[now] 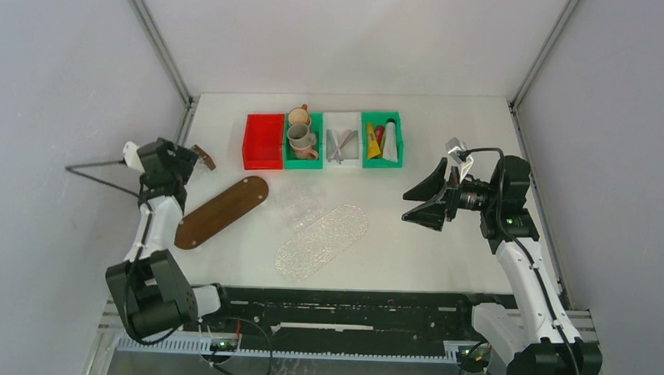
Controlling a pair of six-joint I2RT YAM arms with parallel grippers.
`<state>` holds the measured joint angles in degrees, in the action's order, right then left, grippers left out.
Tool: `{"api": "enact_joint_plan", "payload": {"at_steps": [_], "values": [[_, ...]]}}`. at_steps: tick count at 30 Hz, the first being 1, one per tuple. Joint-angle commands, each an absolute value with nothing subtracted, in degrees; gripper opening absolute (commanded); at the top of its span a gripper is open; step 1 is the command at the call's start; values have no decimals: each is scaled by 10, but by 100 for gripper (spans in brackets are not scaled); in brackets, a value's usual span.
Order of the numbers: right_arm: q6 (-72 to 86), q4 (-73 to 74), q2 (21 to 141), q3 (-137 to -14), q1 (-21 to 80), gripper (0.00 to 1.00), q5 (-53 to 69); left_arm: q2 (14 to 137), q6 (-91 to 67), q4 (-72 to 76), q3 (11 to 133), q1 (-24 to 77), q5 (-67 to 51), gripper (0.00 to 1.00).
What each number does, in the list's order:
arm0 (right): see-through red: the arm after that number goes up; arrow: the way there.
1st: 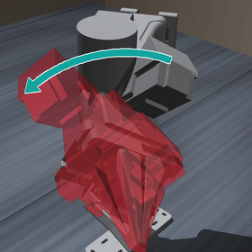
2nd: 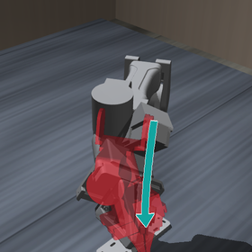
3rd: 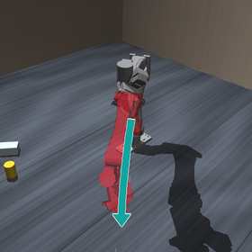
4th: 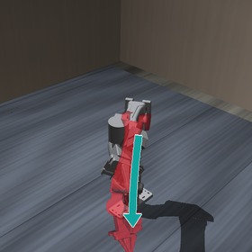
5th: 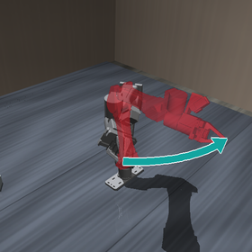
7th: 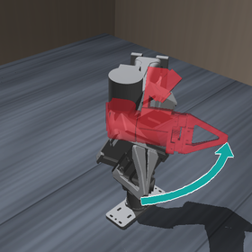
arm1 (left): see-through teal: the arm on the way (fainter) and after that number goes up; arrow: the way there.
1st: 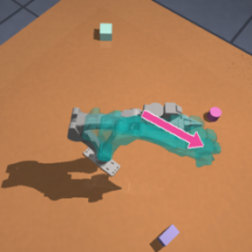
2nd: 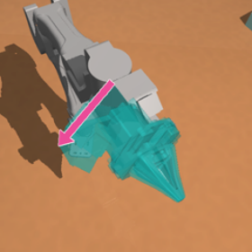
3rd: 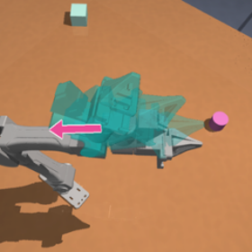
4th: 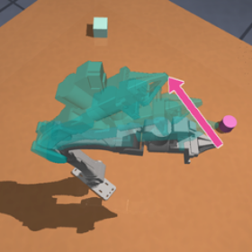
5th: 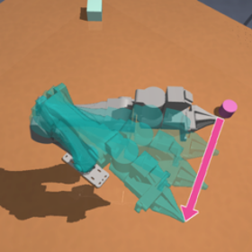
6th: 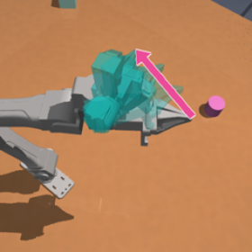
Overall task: Prepare toiletry sets of a toothbrush and toothpaste on the tray
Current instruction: Place the toothpaste holder at the center of the board.
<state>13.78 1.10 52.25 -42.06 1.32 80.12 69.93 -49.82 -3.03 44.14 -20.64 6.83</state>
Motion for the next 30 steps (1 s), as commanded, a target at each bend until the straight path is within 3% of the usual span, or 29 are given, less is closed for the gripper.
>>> {"api": "enact_joint_plan", "payload": {"at_steps": [1, 6, 10, 17, 23, 30], "values": [[127, -2, 518, -446, 19, 87, 808, 760, -232, -107, 549, -209, -41, 77], [106, 24, 518, -455, 23, 87, 806, 850, -52, -245, 679, -187, 18, 78], [102, 29, 521, -457, 33, 87, 806, 888, 60, -273, 722, -170, 68, 78], [78, 54, 528, -465, 36, 87, 802, 968, 147, -300, 793, -165, 87, 73], [69, 67, 529, -469, 33, 87, 801, 1024, 186, -316, 822, -165, 85, 61], [69, 68, 533, -469, 33, 87, 801, 1045, 203, -318, 820, -165, 75, 57]]}}
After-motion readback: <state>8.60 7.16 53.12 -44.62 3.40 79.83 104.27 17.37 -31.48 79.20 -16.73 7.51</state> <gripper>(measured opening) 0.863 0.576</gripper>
